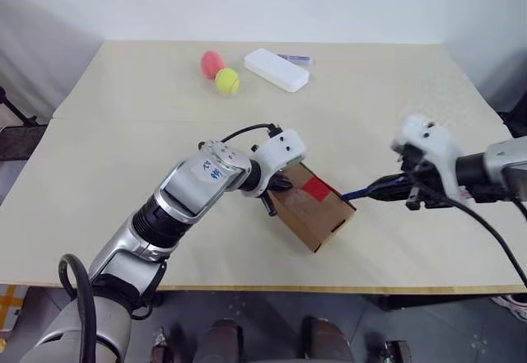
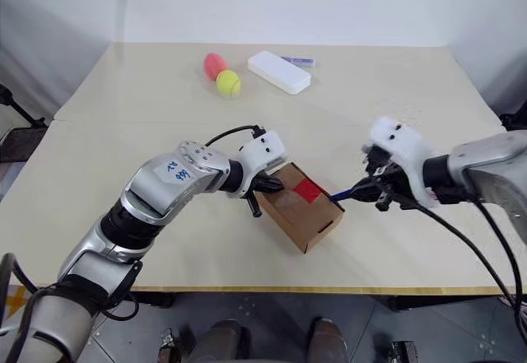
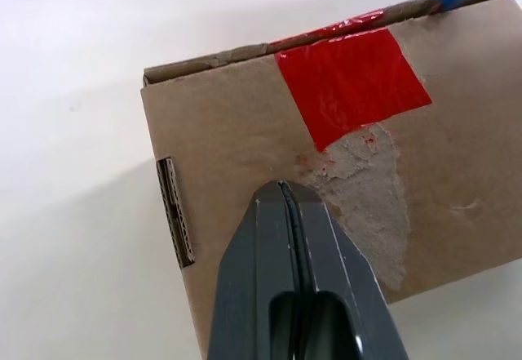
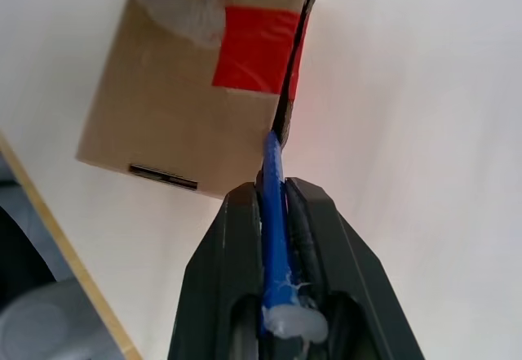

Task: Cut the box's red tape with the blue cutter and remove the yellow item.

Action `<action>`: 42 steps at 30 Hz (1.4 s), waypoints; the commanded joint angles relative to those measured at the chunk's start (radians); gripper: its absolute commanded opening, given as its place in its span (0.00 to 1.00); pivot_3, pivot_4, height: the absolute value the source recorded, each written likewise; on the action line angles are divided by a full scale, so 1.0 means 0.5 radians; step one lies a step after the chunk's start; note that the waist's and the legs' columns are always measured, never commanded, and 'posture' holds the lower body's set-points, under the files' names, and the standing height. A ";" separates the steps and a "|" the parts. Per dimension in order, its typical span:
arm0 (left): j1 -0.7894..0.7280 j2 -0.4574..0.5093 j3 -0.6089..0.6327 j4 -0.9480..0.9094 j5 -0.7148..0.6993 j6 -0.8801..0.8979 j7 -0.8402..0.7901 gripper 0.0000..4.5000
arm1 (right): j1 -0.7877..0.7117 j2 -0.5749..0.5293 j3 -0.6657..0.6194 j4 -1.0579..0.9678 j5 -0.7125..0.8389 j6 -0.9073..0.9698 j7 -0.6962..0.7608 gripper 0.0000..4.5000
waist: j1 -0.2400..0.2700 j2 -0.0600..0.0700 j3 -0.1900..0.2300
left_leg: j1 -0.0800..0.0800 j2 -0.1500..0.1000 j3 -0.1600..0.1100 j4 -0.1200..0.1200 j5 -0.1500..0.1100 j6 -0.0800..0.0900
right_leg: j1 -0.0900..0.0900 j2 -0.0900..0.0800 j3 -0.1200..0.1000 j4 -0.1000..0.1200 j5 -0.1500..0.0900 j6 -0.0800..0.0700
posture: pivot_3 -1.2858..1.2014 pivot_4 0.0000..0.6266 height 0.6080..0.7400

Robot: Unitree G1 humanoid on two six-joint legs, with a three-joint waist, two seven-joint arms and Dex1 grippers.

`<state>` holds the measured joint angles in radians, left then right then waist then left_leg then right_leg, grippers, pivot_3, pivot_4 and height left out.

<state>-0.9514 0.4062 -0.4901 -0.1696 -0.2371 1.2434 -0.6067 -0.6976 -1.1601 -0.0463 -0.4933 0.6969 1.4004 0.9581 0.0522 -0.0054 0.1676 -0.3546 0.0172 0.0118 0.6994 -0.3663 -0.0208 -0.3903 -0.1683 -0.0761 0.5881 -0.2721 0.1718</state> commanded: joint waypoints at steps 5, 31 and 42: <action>0.135 0.058 -0.011 0.151 -0.014 -0.139 -0.123 0.00 | 0.346 0.076 -0.824 0.154 0.116 -0.155 0.011 0.03 | 0.001 -0.001 0.001 | 0.000 0.000 0.000 0.000 0.000 0.000 | 0.001 0.000 0.000 -0.002 0.000 0.000 | 0.52 0.24 1.00; 0.256 0.813 0.486 -0.075 -0.553 -0.073 -0.957 0.00 | 0.903 0.715 -0.699 1.074 -0.432 -1.482 -0.258 0.84 | -0.106 0.022 0.024 | -0.004 0.001 0.009 -0.016 0.001 -0.002 | -0.014 0.000 0.000 -0.002 0.001 0.003 | 0.52 0.24 1.00; 0.609 0.561 0.295 -0.302 -0.383 -0.024 -0.375 0.00 | 0.610 0.507 -0.212 0.629 -0.512 -1.206 -0.243 0.91 | -0.089 0.017 0.027 | -0.004 0.001 0.009 -0.013 0.001 -0.002 | -0.013 0.000 0.001 -0.004 0.002 0.003 | 0.52 0.24 1.00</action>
<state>-0.6320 0.7231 -0.3387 -0.3328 -0.4734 1.2670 -0.8736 -0.3720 -0.8908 -0.2298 -0.1568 0.4580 0.7639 0.8092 0.0075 0.0033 0.1813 -0.3567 0.0178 0.0161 0.6942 -0.3660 -0.0218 -0.3964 -0.1683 -0.0754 0.5867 -0.2714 0.1734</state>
